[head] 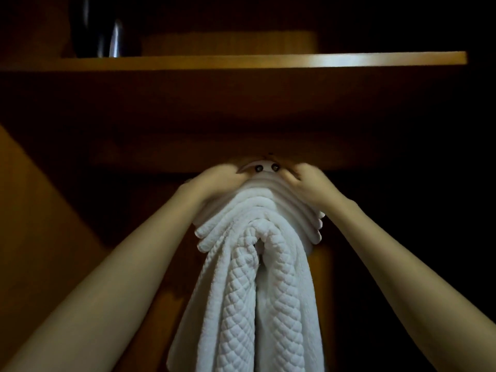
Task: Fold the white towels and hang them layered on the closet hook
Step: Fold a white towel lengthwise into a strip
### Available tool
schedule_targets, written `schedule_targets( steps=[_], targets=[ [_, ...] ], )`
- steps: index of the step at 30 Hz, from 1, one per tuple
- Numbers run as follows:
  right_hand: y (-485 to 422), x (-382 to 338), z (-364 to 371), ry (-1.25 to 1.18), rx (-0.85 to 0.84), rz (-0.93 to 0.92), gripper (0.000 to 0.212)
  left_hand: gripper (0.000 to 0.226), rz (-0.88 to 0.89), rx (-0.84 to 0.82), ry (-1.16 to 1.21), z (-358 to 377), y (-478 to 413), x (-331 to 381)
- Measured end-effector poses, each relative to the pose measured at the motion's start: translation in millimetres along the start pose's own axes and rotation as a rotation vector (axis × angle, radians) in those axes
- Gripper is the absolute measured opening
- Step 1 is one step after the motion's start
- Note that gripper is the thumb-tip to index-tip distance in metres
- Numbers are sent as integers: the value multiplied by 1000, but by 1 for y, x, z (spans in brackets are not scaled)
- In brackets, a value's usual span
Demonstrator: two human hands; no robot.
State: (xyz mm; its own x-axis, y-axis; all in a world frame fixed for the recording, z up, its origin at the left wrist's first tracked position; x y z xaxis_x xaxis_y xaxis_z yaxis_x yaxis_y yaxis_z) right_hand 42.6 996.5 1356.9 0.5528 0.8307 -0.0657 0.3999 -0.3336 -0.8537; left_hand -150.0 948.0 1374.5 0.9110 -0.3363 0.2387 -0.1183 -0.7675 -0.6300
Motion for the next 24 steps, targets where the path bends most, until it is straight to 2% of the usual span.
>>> schedule_targets(
  steps=[2,4,8,11,13,16,20,24],
  targets=[
    [2,-2,12,39,-39,-30,37,51,-43,39,-91,6,0,-5],
    [5,2,19,16,-1,-26,42,47,56,95,-138,13,2,-7],
    [8,2,25,13,73,-14,32,41,296,243,-157,22,4,-13],
    [10,1,26,12,86,0,22,39,357,361,-134,28,11,-20],
    [5,1,26,17,74,28,23,39,313,380,-160,26,10,-21],
    [-3,5,27,14,-6,112,35,44,160,265,-232,21,3,-19],
    [-5,14,30,-4,-50,143,23,71,-27,136,-245,22,-3,-18],
    [-4,20,32,-146,-32,185,27,61,-50,70,-194,26,-5,-20]
  ],
)
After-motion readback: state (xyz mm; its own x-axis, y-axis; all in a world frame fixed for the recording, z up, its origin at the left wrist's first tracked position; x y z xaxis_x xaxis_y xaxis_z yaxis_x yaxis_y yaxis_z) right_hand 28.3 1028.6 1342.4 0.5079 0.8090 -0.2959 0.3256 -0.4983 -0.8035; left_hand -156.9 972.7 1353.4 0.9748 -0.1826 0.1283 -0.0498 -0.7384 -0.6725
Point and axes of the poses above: each hand's wrist, its own y-axis away from the middle knuckle, its own z-axis out of the palm, x = y × z, the point moved 2 cm from there along -y, towards the middle knuckle, and after that the axes turned 2 degrees about -x, right-handed, at the moved point
